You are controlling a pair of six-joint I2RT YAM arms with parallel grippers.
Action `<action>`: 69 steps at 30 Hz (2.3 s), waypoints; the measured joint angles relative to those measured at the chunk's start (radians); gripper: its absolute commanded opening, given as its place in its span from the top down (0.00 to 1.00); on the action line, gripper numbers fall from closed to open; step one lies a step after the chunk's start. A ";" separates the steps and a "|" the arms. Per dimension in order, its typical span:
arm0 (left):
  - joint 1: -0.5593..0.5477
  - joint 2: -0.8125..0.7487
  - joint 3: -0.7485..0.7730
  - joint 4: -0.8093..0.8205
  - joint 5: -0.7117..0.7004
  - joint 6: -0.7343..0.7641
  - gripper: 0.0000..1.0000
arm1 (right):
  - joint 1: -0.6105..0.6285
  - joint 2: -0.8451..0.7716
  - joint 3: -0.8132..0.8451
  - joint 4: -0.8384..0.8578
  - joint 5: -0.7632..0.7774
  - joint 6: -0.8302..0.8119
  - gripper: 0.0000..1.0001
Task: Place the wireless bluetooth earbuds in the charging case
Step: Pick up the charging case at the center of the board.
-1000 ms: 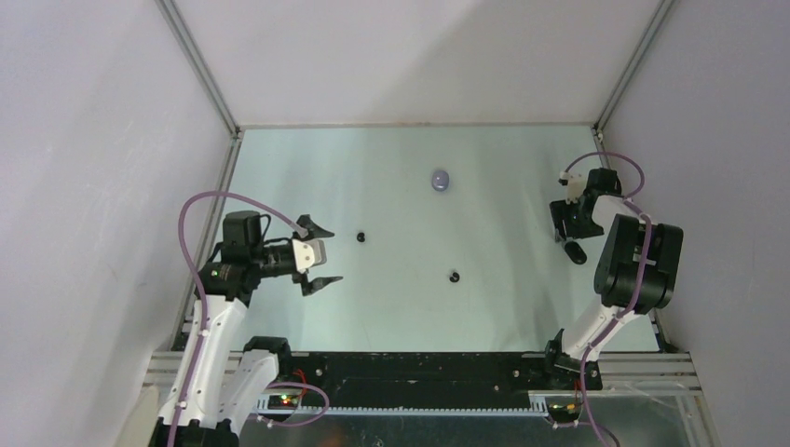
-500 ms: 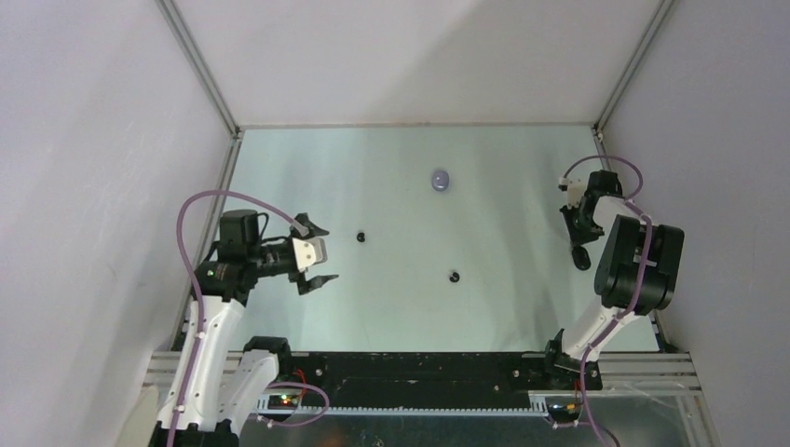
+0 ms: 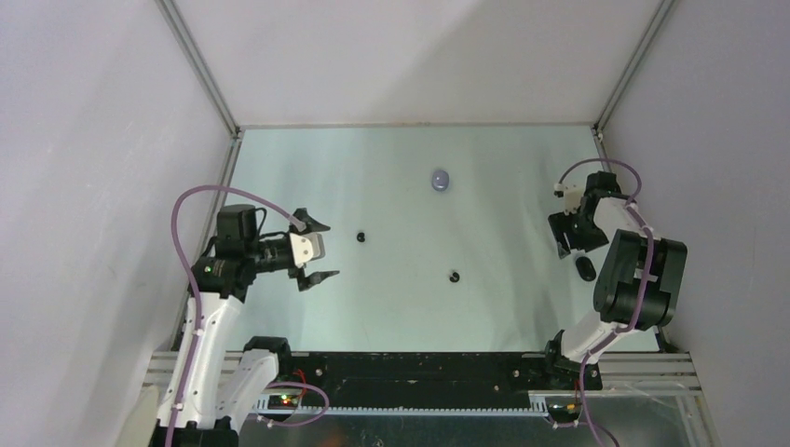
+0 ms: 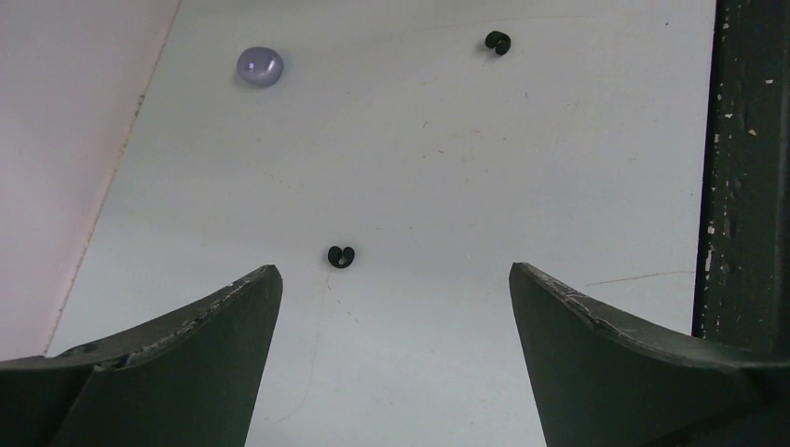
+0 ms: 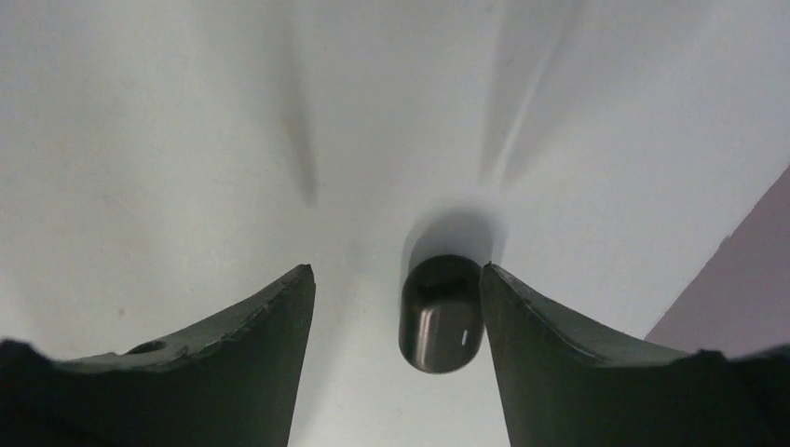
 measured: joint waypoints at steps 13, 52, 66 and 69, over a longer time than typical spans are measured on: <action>0.000 -0.025 0.000 -0.001 0.076 -0.006 0.01 | -0.148 0.001 -0.010 -0.057 -0.061 -0.055 0.34; -0.278 0.311 0.090 0.762 -0.132 -0.872 0.01 | 0.694 0.045 0.673 -0.206 -0.855 0.306 0.75; -0.407 0.552 0.250 0.731 -0.404 -0.907 0.01 | 0.476 0.178 0.274 0.950 -1.128 1.527 0.74; -0.484 0.591 0.323 0.692 -0.498 -0.904 0.01 | 0.481 0.217 0.245 1.067 -1.118 1.654 0.73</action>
